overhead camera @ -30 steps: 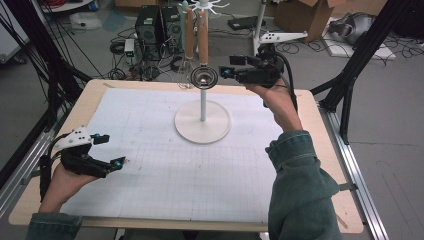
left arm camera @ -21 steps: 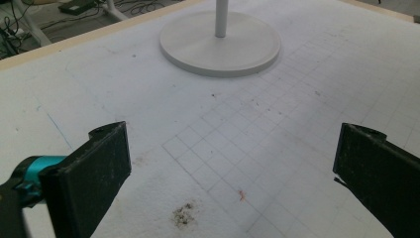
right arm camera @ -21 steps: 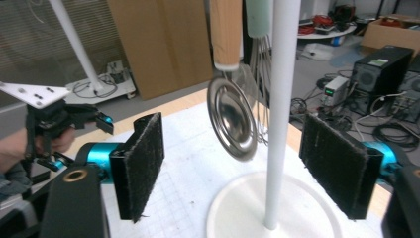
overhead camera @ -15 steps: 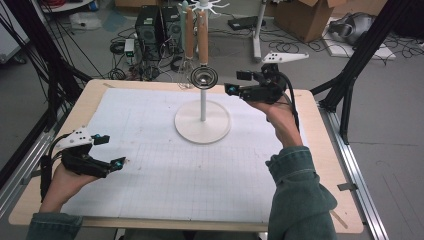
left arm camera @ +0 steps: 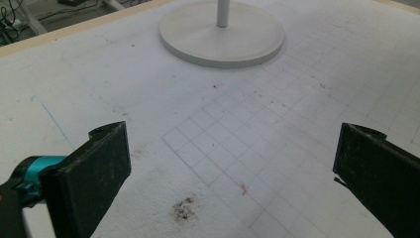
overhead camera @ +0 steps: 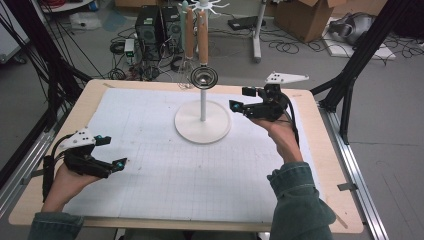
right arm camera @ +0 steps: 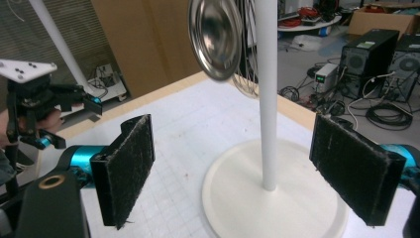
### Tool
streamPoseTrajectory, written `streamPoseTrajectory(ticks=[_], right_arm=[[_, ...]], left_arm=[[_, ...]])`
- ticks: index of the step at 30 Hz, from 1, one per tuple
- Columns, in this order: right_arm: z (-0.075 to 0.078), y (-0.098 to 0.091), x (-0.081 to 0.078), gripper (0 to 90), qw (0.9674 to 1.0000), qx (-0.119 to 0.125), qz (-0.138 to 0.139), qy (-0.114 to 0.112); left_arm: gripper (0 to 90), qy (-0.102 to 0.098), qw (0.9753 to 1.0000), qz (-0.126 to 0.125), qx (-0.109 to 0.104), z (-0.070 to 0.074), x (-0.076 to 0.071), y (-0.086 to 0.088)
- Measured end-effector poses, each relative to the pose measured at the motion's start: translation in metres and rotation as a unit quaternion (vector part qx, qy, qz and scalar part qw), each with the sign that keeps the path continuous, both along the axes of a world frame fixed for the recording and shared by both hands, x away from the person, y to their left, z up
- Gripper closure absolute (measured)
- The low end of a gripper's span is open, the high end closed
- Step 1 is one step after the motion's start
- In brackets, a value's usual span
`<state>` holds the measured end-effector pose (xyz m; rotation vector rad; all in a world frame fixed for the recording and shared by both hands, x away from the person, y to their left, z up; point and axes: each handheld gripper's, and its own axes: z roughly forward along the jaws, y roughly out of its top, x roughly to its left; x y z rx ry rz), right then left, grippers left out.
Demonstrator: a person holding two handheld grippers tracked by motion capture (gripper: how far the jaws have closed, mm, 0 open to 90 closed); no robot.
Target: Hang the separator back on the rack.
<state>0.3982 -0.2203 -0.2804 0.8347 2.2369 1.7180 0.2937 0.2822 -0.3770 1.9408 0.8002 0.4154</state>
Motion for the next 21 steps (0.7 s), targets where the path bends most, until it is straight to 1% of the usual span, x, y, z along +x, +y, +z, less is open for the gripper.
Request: streamPoseTrajectory(ticks=[4,5,7,11,17,21], right_arm=[[-0.012,-0.005,-0.005,16.7,0.9999,-0.007,-0.009,0.001],[-0.014,-0.006,-0.006,16.7,0.9999,-0.010,-0.011,-0.002],[-0.018,-0.008,-0.009,16.7,0.9999,-0.008,-0.011,0.004],[-0.026,-0.011,-0.015,16.7,0.9999,-0.011,-0.013,0.001],[-0.042,-0.015,-0.025,16.7,0.9998,-0.011,-0.013,0.006],[-0.050,-0.019,-0.032,16.7,0.9997,-0.013,-0.016,0.009]], left_arm=[[1.9,0.001,1.0000,-0.002,0.003,-0.001,0.000,-0.001],[1.9,0.000,1.0000,-0.002,0.004,0.000,0.000,-0.001],[1.9,0.001,1.0000,0.000,0.002,-0.001,0.000,-0.001],[1.9,0.002,1.0000,0.001,0.004,-0.002,0.001,0.000],[1.9,0.000,1.0000,0.004,0.001,-0.002,0.001,0.000],[1.9,0.004,1.0000,0.005,0.000,-0.003,0.001,-0.001]])
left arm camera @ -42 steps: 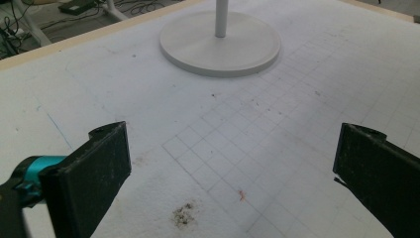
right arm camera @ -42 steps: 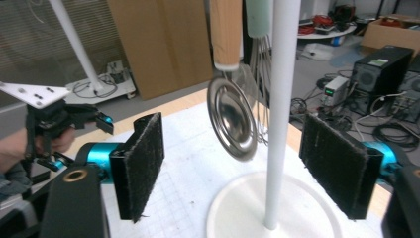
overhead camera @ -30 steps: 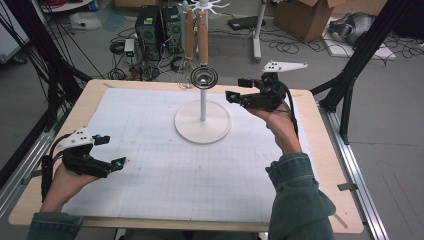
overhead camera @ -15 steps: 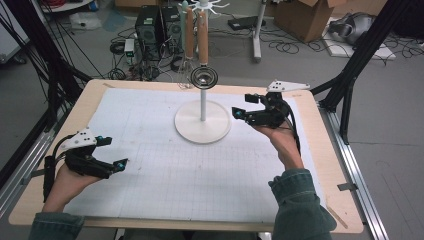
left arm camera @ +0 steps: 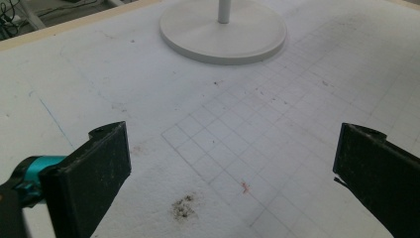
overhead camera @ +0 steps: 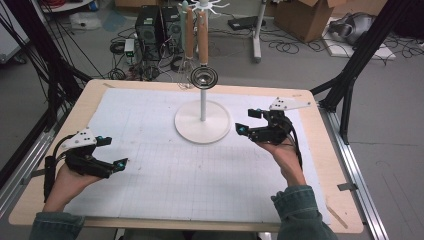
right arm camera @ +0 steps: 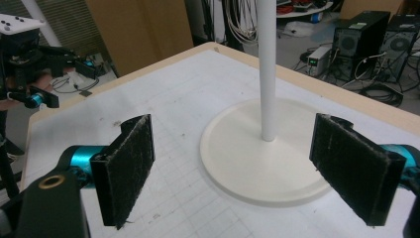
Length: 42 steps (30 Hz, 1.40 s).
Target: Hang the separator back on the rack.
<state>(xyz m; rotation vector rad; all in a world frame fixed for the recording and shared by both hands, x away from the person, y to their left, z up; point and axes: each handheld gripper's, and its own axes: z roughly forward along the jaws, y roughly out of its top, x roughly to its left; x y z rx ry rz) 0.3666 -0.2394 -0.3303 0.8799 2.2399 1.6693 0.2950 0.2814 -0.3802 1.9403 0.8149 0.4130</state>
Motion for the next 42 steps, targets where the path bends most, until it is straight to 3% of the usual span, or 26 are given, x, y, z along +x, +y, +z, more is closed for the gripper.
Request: streamPoseTrajectory(ticks=[25,42], right_arm=[[-0.043,-0.029,-0.041,16.7,0.9995,-0.017,-0.024,0.015],[-0.063,-0.044,-0.060,16.7,0.9989,-0.016,-0.038,0.023]], left_arm=[[1.9,0.008,0.9999,-0.006,-0.002,-0.005,0.002,-0.002],[1.9,0.012,0.9999,-0.012,-0.002,-0.008,0.003,-0.004]])
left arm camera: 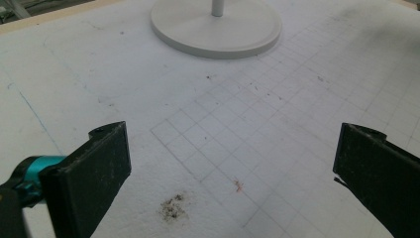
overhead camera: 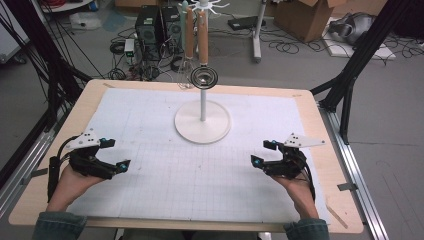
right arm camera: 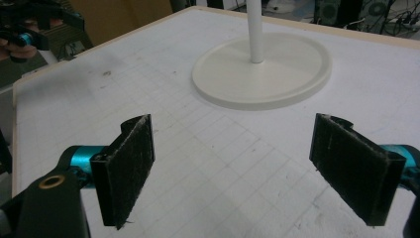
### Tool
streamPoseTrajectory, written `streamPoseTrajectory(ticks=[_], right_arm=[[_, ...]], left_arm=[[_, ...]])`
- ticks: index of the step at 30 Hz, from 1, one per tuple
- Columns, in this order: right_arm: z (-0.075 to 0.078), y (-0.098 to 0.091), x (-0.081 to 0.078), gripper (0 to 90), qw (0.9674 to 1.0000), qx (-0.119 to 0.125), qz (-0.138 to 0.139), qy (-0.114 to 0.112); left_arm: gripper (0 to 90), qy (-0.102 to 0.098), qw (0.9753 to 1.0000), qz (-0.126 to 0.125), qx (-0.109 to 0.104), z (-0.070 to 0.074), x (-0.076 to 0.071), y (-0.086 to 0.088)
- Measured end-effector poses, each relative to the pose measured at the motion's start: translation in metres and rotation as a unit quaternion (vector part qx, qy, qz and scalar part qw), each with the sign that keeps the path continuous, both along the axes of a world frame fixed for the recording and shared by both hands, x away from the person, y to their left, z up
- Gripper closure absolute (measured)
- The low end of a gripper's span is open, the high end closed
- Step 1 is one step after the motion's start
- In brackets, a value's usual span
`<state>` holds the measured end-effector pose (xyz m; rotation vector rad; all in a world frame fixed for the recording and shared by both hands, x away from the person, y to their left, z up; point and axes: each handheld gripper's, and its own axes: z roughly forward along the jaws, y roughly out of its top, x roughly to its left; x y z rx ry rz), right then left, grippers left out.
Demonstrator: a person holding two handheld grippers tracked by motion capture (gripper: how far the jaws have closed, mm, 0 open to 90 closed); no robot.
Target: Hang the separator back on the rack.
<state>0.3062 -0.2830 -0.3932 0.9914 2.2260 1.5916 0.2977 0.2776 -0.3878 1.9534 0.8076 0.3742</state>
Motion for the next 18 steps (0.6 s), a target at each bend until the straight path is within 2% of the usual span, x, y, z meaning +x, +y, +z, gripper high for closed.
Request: streamPoseTrajectory(ticks=[18], right_arm=[[-0.011,-0.007,-0.011,16.7,1.0000,-0.005,-0.007,0.003]], left_arm=[[1.9,0.004,1.0000,-0.005,-0.003,-0.004,0.002,-0.004]])
